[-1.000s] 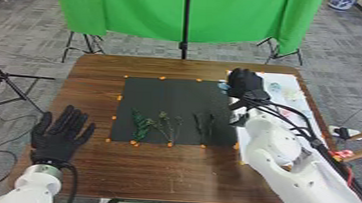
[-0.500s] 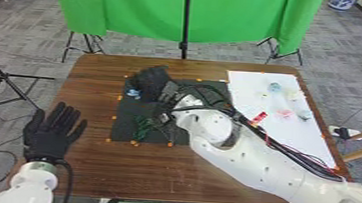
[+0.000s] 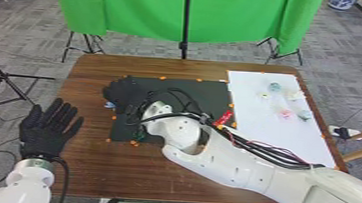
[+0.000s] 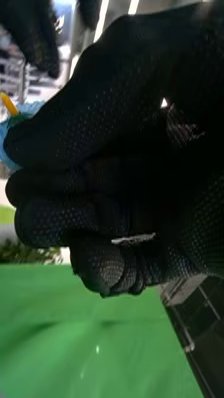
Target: Arrange flowers
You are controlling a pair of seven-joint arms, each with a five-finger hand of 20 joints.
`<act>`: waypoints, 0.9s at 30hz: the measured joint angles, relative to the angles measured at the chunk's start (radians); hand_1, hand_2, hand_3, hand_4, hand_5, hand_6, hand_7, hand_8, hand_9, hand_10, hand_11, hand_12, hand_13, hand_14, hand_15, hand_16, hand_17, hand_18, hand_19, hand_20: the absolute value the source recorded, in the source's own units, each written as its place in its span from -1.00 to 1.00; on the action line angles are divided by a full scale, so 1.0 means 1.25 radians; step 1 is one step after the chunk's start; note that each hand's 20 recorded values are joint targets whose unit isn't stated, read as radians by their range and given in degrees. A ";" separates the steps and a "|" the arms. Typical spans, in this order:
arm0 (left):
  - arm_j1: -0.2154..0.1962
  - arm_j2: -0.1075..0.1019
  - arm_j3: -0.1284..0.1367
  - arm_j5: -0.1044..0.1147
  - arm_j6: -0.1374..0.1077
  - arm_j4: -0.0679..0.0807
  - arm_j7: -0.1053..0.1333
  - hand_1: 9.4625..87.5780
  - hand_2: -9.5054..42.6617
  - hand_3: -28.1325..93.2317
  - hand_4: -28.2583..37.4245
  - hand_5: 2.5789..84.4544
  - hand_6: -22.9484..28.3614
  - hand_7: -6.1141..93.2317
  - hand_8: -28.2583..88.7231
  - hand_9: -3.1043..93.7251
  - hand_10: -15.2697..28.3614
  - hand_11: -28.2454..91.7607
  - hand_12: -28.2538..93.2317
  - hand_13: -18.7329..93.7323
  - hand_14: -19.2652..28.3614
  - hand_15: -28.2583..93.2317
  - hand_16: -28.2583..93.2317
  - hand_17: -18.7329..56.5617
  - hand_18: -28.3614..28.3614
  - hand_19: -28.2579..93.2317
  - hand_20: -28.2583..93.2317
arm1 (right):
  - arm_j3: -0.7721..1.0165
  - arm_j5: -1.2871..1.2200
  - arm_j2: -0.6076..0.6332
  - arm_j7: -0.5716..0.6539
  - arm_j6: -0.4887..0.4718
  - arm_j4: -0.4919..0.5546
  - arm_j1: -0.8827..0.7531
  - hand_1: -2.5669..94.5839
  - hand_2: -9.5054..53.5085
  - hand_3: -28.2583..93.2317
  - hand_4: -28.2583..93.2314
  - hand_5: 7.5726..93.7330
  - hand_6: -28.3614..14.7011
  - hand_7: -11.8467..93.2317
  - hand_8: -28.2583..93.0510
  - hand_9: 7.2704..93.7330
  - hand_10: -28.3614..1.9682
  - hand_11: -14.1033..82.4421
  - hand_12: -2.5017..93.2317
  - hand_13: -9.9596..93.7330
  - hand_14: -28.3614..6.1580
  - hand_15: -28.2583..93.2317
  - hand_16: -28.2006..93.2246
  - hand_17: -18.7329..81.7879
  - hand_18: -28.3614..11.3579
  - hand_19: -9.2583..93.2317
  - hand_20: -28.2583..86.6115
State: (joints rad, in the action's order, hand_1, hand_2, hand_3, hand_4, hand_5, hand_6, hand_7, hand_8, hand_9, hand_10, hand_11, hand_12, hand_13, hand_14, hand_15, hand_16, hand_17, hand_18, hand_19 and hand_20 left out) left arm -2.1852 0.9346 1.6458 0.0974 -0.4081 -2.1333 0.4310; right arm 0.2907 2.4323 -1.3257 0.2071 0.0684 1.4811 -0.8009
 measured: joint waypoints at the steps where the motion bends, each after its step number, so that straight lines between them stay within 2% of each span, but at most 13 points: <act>1: 0.000 0.000 0.000 0.000 0.000 0.000 -0.003 -0.54 -0.15 0.71 -1.00 0.14 0.20 -0.47 -0.70 -0.07 0.43 -0.04 -0.33 -0.09 0.49 0.30 -0.64 -0.64 0.54 0.13 -0.24 | 0.027 0.014 -0.012 0.004 -0.022 -0.007 -0.020 0.30 -1.00 0.66 -0.99 0.37 0.36 0.17 -0.29 0.66 0.17 -0.29 0.12 0.50 0.30 0.26 0.26 0.12 -0.66 0.86 0.24; 4: 0.001 0.000 -0.001 -0.004 0.000 0.000 -0.017 -0.53 -0.15 0.71 -1.00 0.14 0.20 -0.47 -0.70 -0.07 0.43 -0.04 -0.33 -0.09 0.49 0.30 -0.64 -0.64 0.54 0.13 -0.24 | 0.104 0.043 -0.050 0.030 -0.060 -0.026 -0.088 0.30 -1.00 0.67 -0.99 0.38 0.34 0.16 -0.29 0.66 0.14 -0.30 0.11 0.49 0.28 0.26 0.26 0.11 -0.68 0.86 0.24; 9: 0.001 0.002 -0.001 -0.009 -0.001 0.000 -0.033 -0.53 -0.14 0.71 -1.00 0.15 0.20 -0.47 -0.70 -0.07 0.43 -0.04 -0.33 -0.08 0.49 0.30 -0.64 -0.64 0.54 0.13 -0.24 | 0.096 0.071 -0.063 0.091 -0.049 -0.053 -0.137 0.31 -1.00 0.67 -1.00 0.38 0.34 0.16 -0.29 0.66 0.14 -0.31 0.11 0.48 0.27 0.26 0.26 0.10 -0.69 0.85 0.24; 17: 0.001 0.004 -0.002 -0.008 -0.001 0.001 -0.038 -0.53 -0.14 0.71 -1.00 0.15 0.20 -0.46 -0.70 -0.06 0.43 -0.04 -0.33 -0.08 0.49 0.30 -0.64 -0.64 0.54 0.14 -0.24 | 0.087 0.075 -0.057 0.085 -0.071 -0.058 -0.152 0.31 -1.00 0.68 -1.00 0.38 0.30 0.09 -0.32 0.64 0.12 -0.36 0.07 0.45 0.24 0.26 0.25 0.08 -0.72 0.83 0.24; 27: 0.002 0.010 -0.006 0.001 -0.001 0.001 -0.040 -0.51 -0.14 0.71 -1.00 0.12 0.20 -0.46 -0.70 -0.06 0.42 -0.03 -0.33 -0.08 0.48 0.30 -0.64 -0.64 0.55 0.14 -0.24 | 0.072 0.069 -0.055 0.107 -0.082 -0.039 -0.150 0.31 -1.00 0.70 -1.00 0.27 0.24 -0.15 -0.43 0.56 0.10 -0.41 0.01 0.40 0.23 0.29 0.23 0.06 -0.73 0.81 0.24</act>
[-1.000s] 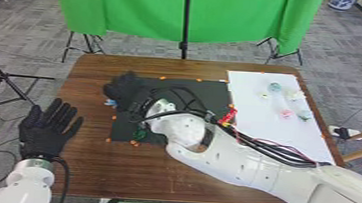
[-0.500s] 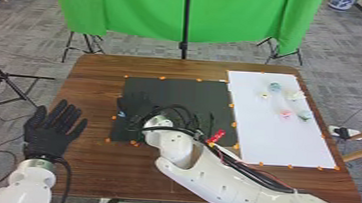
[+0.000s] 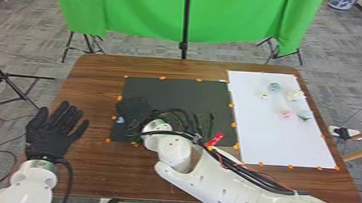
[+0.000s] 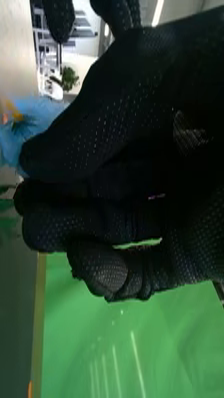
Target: Arrange flowers
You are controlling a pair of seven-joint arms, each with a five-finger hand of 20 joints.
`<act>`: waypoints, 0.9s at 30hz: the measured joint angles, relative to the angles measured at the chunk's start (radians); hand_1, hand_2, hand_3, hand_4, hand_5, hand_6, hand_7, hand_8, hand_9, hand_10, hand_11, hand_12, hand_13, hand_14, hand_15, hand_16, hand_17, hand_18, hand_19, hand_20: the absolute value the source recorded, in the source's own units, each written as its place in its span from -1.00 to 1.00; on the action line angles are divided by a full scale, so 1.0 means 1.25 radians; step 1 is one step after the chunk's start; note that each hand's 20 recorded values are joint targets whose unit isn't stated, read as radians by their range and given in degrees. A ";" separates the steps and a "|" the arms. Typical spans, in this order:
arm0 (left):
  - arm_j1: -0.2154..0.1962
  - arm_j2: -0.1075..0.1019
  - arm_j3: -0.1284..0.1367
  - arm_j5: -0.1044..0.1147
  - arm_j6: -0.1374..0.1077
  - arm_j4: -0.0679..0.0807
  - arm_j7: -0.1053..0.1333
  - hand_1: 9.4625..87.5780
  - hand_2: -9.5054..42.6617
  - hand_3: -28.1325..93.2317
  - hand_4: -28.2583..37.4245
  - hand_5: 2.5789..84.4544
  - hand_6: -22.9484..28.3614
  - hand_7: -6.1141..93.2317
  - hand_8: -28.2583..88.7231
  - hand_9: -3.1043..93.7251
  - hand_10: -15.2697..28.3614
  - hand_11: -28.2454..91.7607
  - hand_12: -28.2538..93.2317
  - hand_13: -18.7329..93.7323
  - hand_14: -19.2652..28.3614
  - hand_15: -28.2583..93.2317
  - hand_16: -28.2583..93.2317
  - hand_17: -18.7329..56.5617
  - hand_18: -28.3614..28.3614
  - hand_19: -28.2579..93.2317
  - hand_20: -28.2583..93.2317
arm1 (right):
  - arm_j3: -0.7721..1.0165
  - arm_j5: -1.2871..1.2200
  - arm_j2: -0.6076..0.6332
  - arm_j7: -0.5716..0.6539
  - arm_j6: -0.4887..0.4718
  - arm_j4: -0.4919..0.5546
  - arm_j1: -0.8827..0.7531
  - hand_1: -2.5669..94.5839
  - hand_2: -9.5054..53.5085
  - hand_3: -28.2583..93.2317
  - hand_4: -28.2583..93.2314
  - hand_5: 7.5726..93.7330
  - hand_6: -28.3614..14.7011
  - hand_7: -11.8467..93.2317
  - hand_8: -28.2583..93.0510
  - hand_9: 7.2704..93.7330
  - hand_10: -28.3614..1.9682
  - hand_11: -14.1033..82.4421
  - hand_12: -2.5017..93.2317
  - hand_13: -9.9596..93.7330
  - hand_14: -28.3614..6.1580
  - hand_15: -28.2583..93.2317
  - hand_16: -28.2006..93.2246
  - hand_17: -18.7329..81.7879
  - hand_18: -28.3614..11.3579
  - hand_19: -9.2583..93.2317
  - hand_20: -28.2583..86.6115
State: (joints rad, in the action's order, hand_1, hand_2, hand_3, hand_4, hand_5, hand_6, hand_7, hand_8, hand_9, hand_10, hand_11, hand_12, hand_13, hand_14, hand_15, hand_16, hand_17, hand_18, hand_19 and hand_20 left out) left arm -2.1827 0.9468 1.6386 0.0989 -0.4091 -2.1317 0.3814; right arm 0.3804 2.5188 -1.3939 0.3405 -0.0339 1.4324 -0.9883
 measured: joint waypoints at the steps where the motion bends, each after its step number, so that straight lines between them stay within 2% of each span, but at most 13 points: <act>1: 0.000 0.000 -0.001 0.002 0.000 0.000 0.000 -0.51 -0.14 0.71 -1.00 0.12 0.20 -0.46 -0.70 -0.06 0.42 -0.03 -0.33 -0.08 0.48 0.30 -0.64 -0.63 0.54 0.14 -0.24 | 0.000 -0.001 0.000 0.000 -0.003 0.003 0.000 0.31 -1.00 0.70 -1.00 0.27 0.24 -0.17 -0.45 0.56 0.10 -0.41 0.00 0.40 0.23 0.29 0.23 0.06 -0.73 0.81 0.24; 10: -0.002 0.006 -0.002 0.014 0.004 0.000 0.000 -0.50 -0.17 0.71 -1.00 0.11 0.20 -0.46 -0.70 -0.07 0.42 -0.03 -0.33 -0.08 0.48 0.30 -0.65 -0.64 0.54 0.14 -0.24 | 0.001 -0.011 0.001 0.008 -0.004 0.017 0.000 0.28 -1.00 0.70 -1.00 0.26 0.24 -0.21 -0.63 0.55 0.07 -0.43 -0.02 0.39 0.21 0.29 0.22 0.05 -0.75 0.81 0.23; 13: -0.004 0.010 -0.002 0.014 0.005 0.000 -0.001 -0.50 -0.17 0.70 -1.00 0.11 0.20 -0.46 -0.70 -0.07 0.42 -0.03 -0.33 -0.08 0.48 0.30 -0.64 -0.63 0.54 0.14 -0.24 | 0.002 -0.021 0.002 0.016 -0.006 0.024 0.000 0.28 -1.00 0.70 -1.00 0.27 0.23 -0.24 -0.71 0.51 0.00 -0.41 -0.12 0.39 0.20 0.30 0.21 0.07 -0.78 0.84 0.24; 16: -0.008 0.017 0.003 0.013 0.005 0.000 -0.011 -0.50 -0.17 0.70 -1.00 0.12 0.20 -0.46 -0.70 -0.07 0.42 -0.03 -0.33 -0.08 0.48 0.30 -0.64 -0.63 0.54 0.14 -0.24 | 0.010 -0.066 0.005 0.080 -0.040 0.058 -0.001 0.28 -1.00 0.70 -1.00 0.26 0.15 -0.32 -0.70 0.42 -0.16 -0.32 -0.27 0.37 0.15 0.31 0.19 0.07 -0.81 0.87 0.23; 18: -0.014 0.024 0.011 0.016 0.005 -0.001 -0.016 -0.51 -0.17 0.70 -1.00 0.12 0.20 -0.46 -0.70 -0.07 0.42 -0.03 -0.34 -0.08 0.48 0.30 -0.64 -0.63 0.54 0.14 -0.24 | 0.032 -0.111 0.003 0.160 -0.099 0.097 -0.004 0.22 -1.00 0.71 -0.99 0.23 0.11 -0.36 -0.68 0.36 -0.30 -0.25 -0.43 0.34 0.07 0.31 0.15 0.07 -0.84 0.88 0.21; 21: -0.023 0.031 0.020 0.019 0.005 -0.001 -0.018 -0.51 -0.16 0.70 -1.00 0.12 0.20 -0.46 -0.70 -0.07 0.42 -0.03 -0.33 -0.08 0.48 0.30 -0.64 -0.63 0.54 0.14 -0.24 | 0.090 -0.149 -0.005 0.241 -0.168 0.146 -0.010 0.01 -1.00 0.74 -0.92 0.21 0.04 -0.42 -0.66 0.31 -0.44 -0.28 -0.48 0.32 -0.26 0.37 -0.01 0.04 -0.87 0.88 0.20; 24: -0.029 0.038 0.023 0.017 0.008 -0.001 -0.021 -0.51 -0.16 0.70 -1.00 0.12 0.20 -0.46 -0.70 -0.07 0.42 -0.04 -0.34 -0.08 0.48 0.30 -0.64 -0.64 0.54 0.14 -0.24 | 0.159 -0.163 -0.004 0.242 -0.171 0.184 -0.012 -0.02 -1.00 0.74 -0.90 0.21 0.02 -0.44 -0.66 0.29 -0.47 -0.30 -0.49 0.30 -0.31 0.39 -0.07 0.04 -0.88 0.88 0.19; 27: -0.034 0.043 0.027 0.014 0.016 -0.002 -0.023 -0.51 -0.16 0.70 -1.00 0.12 0.20 -0.46 -0.70 -0.07 0.43 -0.04 -0.34 -0.08 0.48 0.30 -0.64 -0.64 0.54 0.13 -0.24 | 0.211 -0.198 0.017 0.248 -0.116 0.229 -0.007 -0.07 -1.00 0.73 -0.88 0.19 -0.02 -0.47 -0.65 0.23 -0.53 -0.33 -0.50 0.26 -0.37 0.35 -0.11 0.01 -0.85 0.82 0.16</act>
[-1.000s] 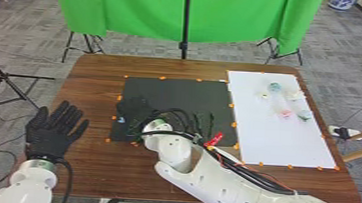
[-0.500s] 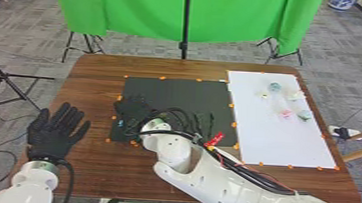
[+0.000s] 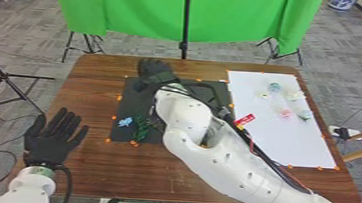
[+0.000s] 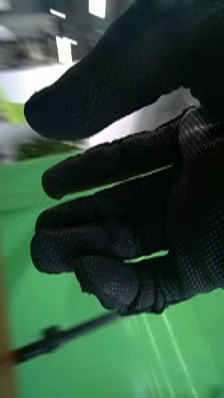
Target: Arrange flowers
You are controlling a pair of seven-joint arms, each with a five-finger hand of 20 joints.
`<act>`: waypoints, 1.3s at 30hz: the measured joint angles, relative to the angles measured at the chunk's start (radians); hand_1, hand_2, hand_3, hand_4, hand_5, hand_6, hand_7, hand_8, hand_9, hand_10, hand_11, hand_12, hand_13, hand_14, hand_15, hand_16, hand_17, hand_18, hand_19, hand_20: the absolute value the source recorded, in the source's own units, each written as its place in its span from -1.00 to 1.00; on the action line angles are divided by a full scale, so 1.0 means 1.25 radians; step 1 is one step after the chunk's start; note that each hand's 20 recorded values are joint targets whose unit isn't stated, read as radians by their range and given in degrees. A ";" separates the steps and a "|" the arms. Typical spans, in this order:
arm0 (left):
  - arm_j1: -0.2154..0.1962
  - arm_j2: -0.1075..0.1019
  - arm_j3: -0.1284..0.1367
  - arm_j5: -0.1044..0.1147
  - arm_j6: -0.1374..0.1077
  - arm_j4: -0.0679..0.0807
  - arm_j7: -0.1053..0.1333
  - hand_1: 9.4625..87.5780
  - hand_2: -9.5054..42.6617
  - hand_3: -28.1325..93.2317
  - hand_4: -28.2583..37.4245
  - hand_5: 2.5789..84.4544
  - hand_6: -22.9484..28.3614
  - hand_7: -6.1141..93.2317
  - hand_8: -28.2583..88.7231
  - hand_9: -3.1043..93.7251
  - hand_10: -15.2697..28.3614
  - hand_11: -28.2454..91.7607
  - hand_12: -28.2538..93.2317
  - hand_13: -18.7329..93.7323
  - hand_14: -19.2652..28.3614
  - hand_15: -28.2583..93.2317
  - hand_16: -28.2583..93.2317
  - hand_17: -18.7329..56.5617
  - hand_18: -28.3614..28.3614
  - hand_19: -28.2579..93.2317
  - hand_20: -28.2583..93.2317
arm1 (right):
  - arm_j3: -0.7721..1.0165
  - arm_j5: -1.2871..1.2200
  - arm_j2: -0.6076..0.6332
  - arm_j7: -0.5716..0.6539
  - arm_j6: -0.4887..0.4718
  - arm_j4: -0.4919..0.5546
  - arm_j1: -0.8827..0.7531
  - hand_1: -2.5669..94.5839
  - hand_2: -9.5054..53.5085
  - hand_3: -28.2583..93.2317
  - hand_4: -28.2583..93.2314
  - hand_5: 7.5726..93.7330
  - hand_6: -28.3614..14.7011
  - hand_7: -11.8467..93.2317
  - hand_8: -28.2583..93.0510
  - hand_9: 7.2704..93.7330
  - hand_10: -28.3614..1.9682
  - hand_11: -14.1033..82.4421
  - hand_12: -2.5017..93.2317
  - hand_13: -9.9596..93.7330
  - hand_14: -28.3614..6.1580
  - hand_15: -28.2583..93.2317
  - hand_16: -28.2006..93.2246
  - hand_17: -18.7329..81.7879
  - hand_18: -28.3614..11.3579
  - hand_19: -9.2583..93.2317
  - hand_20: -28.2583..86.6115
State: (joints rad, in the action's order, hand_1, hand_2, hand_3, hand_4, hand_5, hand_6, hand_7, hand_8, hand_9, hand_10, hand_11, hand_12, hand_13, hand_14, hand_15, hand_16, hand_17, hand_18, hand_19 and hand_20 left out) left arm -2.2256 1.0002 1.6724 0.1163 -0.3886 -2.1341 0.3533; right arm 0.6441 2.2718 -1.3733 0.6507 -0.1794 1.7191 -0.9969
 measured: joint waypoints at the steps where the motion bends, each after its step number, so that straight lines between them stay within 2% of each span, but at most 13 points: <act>1: -0.003 0.001 0.002 -0.001 0.004 -0.001 0.001 -0.51 -0.16 0.70 -1.00 0.12 0.20 -0.46 -0.70 -0.07 0.43 -0.04 -0.33 -0.08 0.48 0.29 -0.64 -0.64 0.54 0.13 -0.24 | 0.011 -0.013 0.013 0.004 0.028 0.016 0.004 -0.12 -0.94 0.71 -0.87 0.17 -0.04 -0.48 -0.65 0.20 -0.58 -0.35 -0.51 0.23 -0.40 0.31 -0.14 0.00 -0.83 0.77 0.13; 4: -0.007 0.005 0.005 -0.009 0.014 -0.002 0.004 -0.51 -0.16 0.70 -1.00 0.12 0.20 -0.47 -0.70 -0.07 0.42 -0.04 -0.33 -0.08 0.48 0.29 -0.64 -0.64 0.54 0.13 -0.24 | 0.048 -0.052 0.066 0.009 0.084 0.063 0.014 -0.23 -0.70 0.67 -0.84 0.11 -0.10 -0.52 -0.63 0.08 -0.71 -0.42 -0.53 0.12 -0.54 0.23 -0.21 -0.05 -0.80 0.65 0.01; 7: -0.006 0.005 0.005 -0.017 0.014 -0.002 0.006 -0.51 -0.16 0.70 -1.00 0.12 0.20 -0.47 -0.70 -0.06 0.42 -0.04 -0.33 -0.08 0.48 0.29 -0.64 -0.64 0.54 0.13 -0.24 | 0.114 -0.109 0.130 0.008 0.065 0.100 0.014 -0.26 -0.63 0.67 -0.84 0.06 -0.13 -0.54 -0.63 -0.02 -0.77 -0.46 -0.54 0.03 -0.60 0.17 -0.26 -0.11 -0.76 0.55 -0.08; 11: -0.005 0.009 0.007 -0.011 0.014 -0.002 0.010 -0.51 -0.16 0.70 -1.00 0.12 0.20 -0.47 -0.70 -0.07 0.42 -0.04 -0.33 -0.08 0.48 0.29 -0.64 -0.64 0.54 0.13 -0.24 | 0.212 -0.147 0.229 0.017 0.041 0.137 -0.016 -0.26 -0.65 0.68 -0.84 0.02 -0.13 -0.54 -0.63 -0.09 -0.75 -0.48 -0.56 -0.03 -0.60 0.13 -0.28 -0.14 -0.71 0.49 -0.13; 15: 0.000 0.009 0.005 -0.009 0.020 0.000 0.011 -0.51 -0.16 0.70 -1.00 0.12 0.20 -0.47 -0.70 -0.07 0.42 -0.04 -0.33 -0.08 0.48 0.29 -0.64 -0.64 0.54 0.13 -0.24 | 0.315 -0.141 0.338 0.019 0.046 0.179 -0.099 -0.15 -0.80 0.73 -0.87 -0.04 -0.07 -0.51 -0.63 -0.15 -0.62 -0.50 -0.57 -0.08 -0.53 0.10 -0.29 -0.18 -0.70 0.47 -0.15; 17: 0.004 0.009 0.005 -0.009 0.022 0.001 0.011 -0.51 -0.17 0.70 -1.00 0.12 0.20 -0.47 -0.70 -0.07 0.42 -0.05 -0.33 -0.08 0.48 0.29 -0.64 -0.64 0.54 0.13 -0.24 | 0.371 -0.131 0.388 0.014 0.039 0.191 -0.155 -0.12 -0.81 0.73 -0.88 -0.06 -0.06 -0.50 -0.64 -0.17 -0.60 -0.50 -0.57 -0.09 -0.51 0.09 -0.29 -0.19 -0.70 0.47 -0.15; 22: 0.008 0.009 0.005 -0.009 0.026 0.001 0.012 -0.51 -0.17 0.70 -1.00 0.12 0.20 -0.47 -0.70 -0.07 0.42 -0.05 -0.33 -0.08 0.48 0.29 -0.64 -0.64 0.54 0.13 -0.24 | 0.471 -0.113 0.477 0.010 -0.061 0.193 -0.274 -0.02 -0.84 0.74 -0.90 -0.09 -0.05 -0.49 -0.65 -0.18 -0.58 -0.50 -0.57 -0.08 -0.46 0.09 -0.28 -0.19 -0.70 0.47 -0.15; 25: 0.008 0.009 0.006 -0.009 0.027 0.001 0.012 -0.51 -0.17 0.70 -1.00 0.12 0.20 -0.47 -0.70 -0.07 0.42 -0.05 -0.33 -0.07 0.48 0.29 -0.64 -0.63 0.54 0.13 -0.24 | 0.509 -0.110 0.498 0.011 -0.107 0.192 -0.330 0.03 -0.90 0.75 -0.91 -0.10 -0.04 -0.48 -0.65 -0.18 -0.55 -0.50 -0.57 -0.06 -0.42 0.09 -0.28 -0.18 -0.69 0.49 -0.14; 30: 0.008 0.010 0.005 -0.009 0.028 0.001 0.013 -0.51 -0.17 0.70 -1.00 0.12 0.20 -0.47 -0.70 -0.07 0.42 -0.05 -0.33 -0.08 0.48 0.29 -0.64 -0.63 0.54 0.13 -0.24 | 0.527 -0.104 0.505 0.012 -0.103 0.188 -0.392 0.07 -0.99 0.76 -0.94 -0.10 0.00 -0.46 -0.66 -0.16 -0.51 -0.48 -0.58 -0.02 -0.38 0.11 -0.27 -0.16 -0.70 0.54 -0.10; 34: 0.010 0.010 0.002 -0.009 0.028 0.001 0.012 -0.51 -0.17 0.70 -1.00 0.12 0.20 -0.47 -0.70 -0.06 0.42 -0.05 -0.33 -0.08 0.48 0.29 -0.64 -0.63 0.54 0.13 -0.24 | 0.523 -0.096 0.504 0.012 -0.108 0.181 -0.408 0.11 -1.00 0.77 -0.96 -0.09 0.02 -0.46 -0.67 -0.17 -0.48 -0.49 -0.58 -0.03 -0.38 0.11 -0.27 -0.16 -0.70 0.55 -0.08; 39: 0.009 0.014 0.000 -0.009 0.027 0.001 0.012 -0.51 -0.17 0.70 -1.00 0.12 0.20 -0.47 -0.70 -0.06 0.42 -0.05 -0.33 -0.08 0.48 0.29 -0.64 -0.63 0.54 0.13 -0.24 | 0.513 -0.093 0.492 0.028 -0.150 0.147 -0.399 0.16 -1.00 0.78 -0.98 -0.06 0.05 -0.45 -0.68 -0.16 -0.44 -0.49 -0.58 -0.01 -0.35 0.10 -0.28 -0.08 -0.65 0.54 -0.10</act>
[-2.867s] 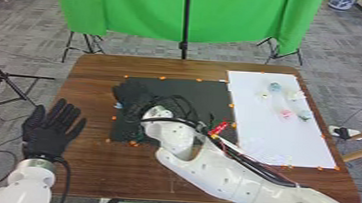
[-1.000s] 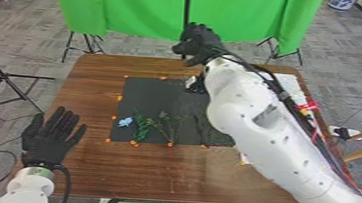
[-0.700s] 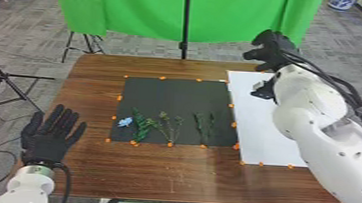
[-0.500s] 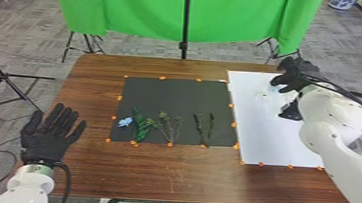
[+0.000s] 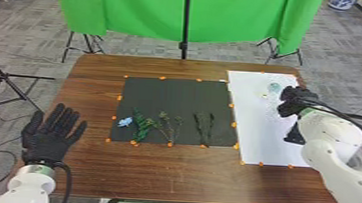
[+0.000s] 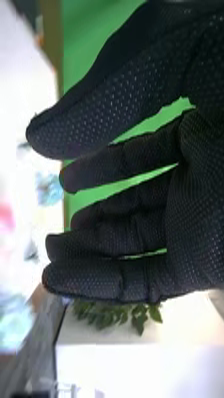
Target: Arrange flowers
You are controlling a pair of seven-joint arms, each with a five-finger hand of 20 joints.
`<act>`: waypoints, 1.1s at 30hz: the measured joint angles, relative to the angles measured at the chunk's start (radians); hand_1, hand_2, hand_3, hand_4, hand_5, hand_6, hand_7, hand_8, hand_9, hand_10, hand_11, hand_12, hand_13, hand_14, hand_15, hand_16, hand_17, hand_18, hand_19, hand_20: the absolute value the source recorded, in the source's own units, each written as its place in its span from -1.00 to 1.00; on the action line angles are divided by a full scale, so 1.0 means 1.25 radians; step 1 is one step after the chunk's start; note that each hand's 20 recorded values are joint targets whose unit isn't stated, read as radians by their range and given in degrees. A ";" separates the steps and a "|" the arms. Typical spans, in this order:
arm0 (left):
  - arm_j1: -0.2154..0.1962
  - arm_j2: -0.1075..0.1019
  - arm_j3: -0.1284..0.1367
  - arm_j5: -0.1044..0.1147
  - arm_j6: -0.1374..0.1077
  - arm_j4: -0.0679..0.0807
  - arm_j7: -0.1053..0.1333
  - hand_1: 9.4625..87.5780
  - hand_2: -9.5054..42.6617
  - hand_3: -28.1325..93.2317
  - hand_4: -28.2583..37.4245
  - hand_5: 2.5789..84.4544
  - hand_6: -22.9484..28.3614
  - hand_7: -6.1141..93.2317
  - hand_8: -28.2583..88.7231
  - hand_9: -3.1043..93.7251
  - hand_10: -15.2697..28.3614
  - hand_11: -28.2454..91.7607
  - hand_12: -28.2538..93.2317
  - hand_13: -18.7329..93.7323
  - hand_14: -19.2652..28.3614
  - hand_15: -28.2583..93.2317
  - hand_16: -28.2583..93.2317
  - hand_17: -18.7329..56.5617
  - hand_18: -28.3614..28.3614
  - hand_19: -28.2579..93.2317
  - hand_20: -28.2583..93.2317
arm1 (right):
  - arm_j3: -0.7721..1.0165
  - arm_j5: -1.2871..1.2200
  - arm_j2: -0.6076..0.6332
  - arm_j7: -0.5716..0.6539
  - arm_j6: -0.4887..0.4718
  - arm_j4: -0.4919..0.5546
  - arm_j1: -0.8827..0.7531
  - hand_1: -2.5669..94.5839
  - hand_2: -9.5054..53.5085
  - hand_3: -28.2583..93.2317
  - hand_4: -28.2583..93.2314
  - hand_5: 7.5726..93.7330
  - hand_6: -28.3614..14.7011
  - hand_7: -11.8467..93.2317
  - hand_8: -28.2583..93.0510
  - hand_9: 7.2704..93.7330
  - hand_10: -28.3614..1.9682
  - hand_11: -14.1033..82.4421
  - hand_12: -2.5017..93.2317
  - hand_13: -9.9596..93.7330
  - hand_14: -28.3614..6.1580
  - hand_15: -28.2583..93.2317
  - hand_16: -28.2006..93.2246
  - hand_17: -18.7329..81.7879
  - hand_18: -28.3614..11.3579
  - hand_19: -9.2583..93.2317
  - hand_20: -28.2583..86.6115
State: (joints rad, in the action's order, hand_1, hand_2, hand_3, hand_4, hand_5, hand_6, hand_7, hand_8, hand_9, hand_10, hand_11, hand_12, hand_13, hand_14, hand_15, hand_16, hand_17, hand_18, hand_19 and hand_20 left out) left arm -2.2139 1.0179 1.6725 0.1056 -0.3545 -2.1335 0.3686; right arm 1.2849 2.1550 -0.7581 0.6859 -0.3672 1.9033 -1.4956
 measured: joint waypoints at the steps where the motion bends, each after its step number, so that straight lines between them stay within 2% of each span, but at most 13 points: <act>1: 0.000 0.000 -0.001 0.000 0.000 0.000 0.000 -0.51 -0.17 0.70 -1.00 0.12 0.20 -0.47 -0.70 -0.06 0.42 -0.05 -0.33 -0.08 0.48 0.29 -0.64 -0.63 0.54 0.13 -0.24 | -0.002 0.000 -0.003 0.004 0.000 -0.009 0.001 0.17 -1.00 0.78 -0.99 -0.06 0.06 -0.45 -0.68 -0.16 -0.42 -0.49 -0.59 0.00 -0.34 0.10 -0.28 -0.07 -0.63 0.54 -0.11; 6: -0.003 0.002 -0.007 0.001 -0.001 -0.001 -0.003 -0.51 -0.17 0.70 -1.00 0.12 0.19 -0.47 -0.70 -0.06 0.42 -0.05 -0.33 -0.08 0.48 0.29 -0.64 -0.63 0.54 0.13 -0.24 | -0.017 0.002 -0.017 0.014 0.006 -0.066 0.010 0.15 -1.00 0.76 -0.99 -0.04 0.08 -0.42 -0.69 -0.13 -0.40 -0.48 -0.59 0.03 -0.32 0.09 -0.28 0.00 -0.62 0.56 -0.12; 8: -0.003 0.003 -0.010 0.001 -0.001 -0.001 -0.004 -0.51 -0.17 0.70 -1.00 0.12 0.19 -0.47 -0.70 -0.06 0.42 -0.05 -0.33 -0.08 0.48 0.29 -0.64 -0.63 0.54 0.13 -0.24 | -0.028 -0.002 -0.019 0.016 0.007 -0.088 0.016 0.16 -1.00 0.74 -0.99 0.02 0.11 -0.40 -0.69 0.02 -0.34 -0.40 -0.57 0.12 -0.25 0.16 -0.26 0.03 -0.63 0.65 -0.09; 10: -0.003 0.005 -0.012 0.002 -0.002 -0.001 -0.005 -0.51 -0.17 0.70 -1.00 0.12 0.20 -0.47 -0.70 -0.06 0.42 -0.05 -0.33 -0.08 0.48 0.29 -0.64 -0.63 0.54 0.13 -0.24 | -0.042 -0.005 -0.019 0.016 0.013 -0.105 0.023 0.20 -1.00 0.67 -0.99 0.12 0.18 -0.35 -0.71 0.23 -0.21 -0.30 -0.53 0.21 -0.09 0.18 -0.09 0.04 -0.64 0.73 -0.03; 12: -0.003 0.006 -0.014 0.003 -0.002 -0.001 -0.006 -0.51 -0.17 0.70 -1.00 0.12 0.20 -0.47 -0.70 -0.06 0.42 -0.05 -0.33 -0.08 0.47 0.29 -0.64 -0.63 0.53 0.13 -0.24 | -0.058 -0.001 -0.018 0.016 0.036 -0.113 0.031 0.23 -1.00 0.63 -0.98 0.19 0.19 -0.32 -0.58 0.35 -0.11 -0.34 -0.39 0.28 0.03 0.17 0.01 0.05 -0.64 0.76 0.03; 14: -0.003 0.006 -0.014 0.003 -0.002 0.000 -0.006 -0.51 -0.17 0.70 -1.00 0.12 0.20 -0.47 -0.70 -0.06 0.42 -0.05 -0.33 -0.08 0.48 0.29 -0.64 -0.63 0.54 0.13 -0.24 | -0.075 0.007 -0.017 0.014 0.078 -0.119 0.037 0.27 -1.00 0.57 -0.97 0.30 0.20 -0.19 -0.40 0.55 0.04 -0.45 -0.14 0.38 0.16 0.21 0.11 0.08 -0.64 0.83 0.12; 16: -0.003 0.006 -0.015 0.003 -0.002 0.000 -0.008 -0.51 -0.16 0.70 -1.00 0.13 0.20 -0.47 -0.70 -0.06 0.42 -0.05 -0.33 -0.07 0.48 0.29 -0.64 -0.63 0.54 0.12 -0.24 | -0.084 0.015 -0.017 0.011 0.117 -0.123 0.037 0.28 -0.99 0.56 -0.96 0.37 0.25 -0.08 -0.33 0.64 0.11 -0.42 -0.02 0.45 0.20 0.27 0.16 0.11 -0.65 0.87 0.16; 24: 0.000 0.007 -0.018 0.004 -0.003 0.000 -0.014 -0.51 -0.16 0.70 -1.00 0.12 0.20 -0.47 -0.70 -0.07 0.42 -0.05 -0.33 -0.07 0.47 0.29 -0.64 -0.63 0.54 0.13 -0.24 | -0.093 0.040 -0.019 -0.002 0.153 -0.123 0.022 0.28 -0.98 0.59 -0.96 0.40 0.26 -0.02 -0.31 0.69 0.14 -0.38 0.05 0.47 0.19 0.32 0.18 0.13 -0.65 0.89 0.18; 30: 0.000 0.007 -0.017 0.004 -0.003 0.000 -0.014 -0.51 -0.16 0.70 -1.00 0.12 0.20 -0.47 -0.70 -0.06 0.42 -0.05 -0.33 -0.07 0.47 0.29 -0.64 -0.63 0.54 0.13 -0.24 | -0.131 0.057 -0.013 -0.017 0.254 -0.090 0.020 0.29 -0.99 0.60 -0.96 0.40 0.26 -0.02 -0.31 0.69 0.13 -0.38 0.06 0.47 0.19 0.32 0.18 0.13 -0.64 0.90 0.19; 33: 0.000 0.006 -0.016 0.004 -0.003 0.000 -0.014 -0.51 -0.16 0.70 -1.00 0.12 0.20 -0.47 -0.70 -0.06 0.42 -0.05 -0.33 -0.07 0.48 0.29 -0.64 -0.63 0.54 0.13 -0.24 | -0.162 0.064 -0.016 -0.040 0.275 -0.058 0.040 0.28 -0.98 0.60 -0.96 0.40 0.25 -0.02 -0.31 0.69 0.13 -0.38 0.06 0.47 0.19 0.32 0.18 0.13 -0.63 0.89 0.19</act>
State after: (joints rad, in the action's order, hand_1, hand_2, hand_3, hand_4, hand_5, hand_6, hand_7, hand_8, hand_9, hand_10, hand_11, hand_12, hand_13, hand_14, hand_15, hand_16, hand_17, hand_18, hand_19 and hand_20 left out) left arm -2.2136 1.0257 1.6520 0.1106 -0.3579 -2.1335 0.3516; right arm 1.0825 2.2350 -0.7777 0.6360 -0.0240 1.8302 -1.4461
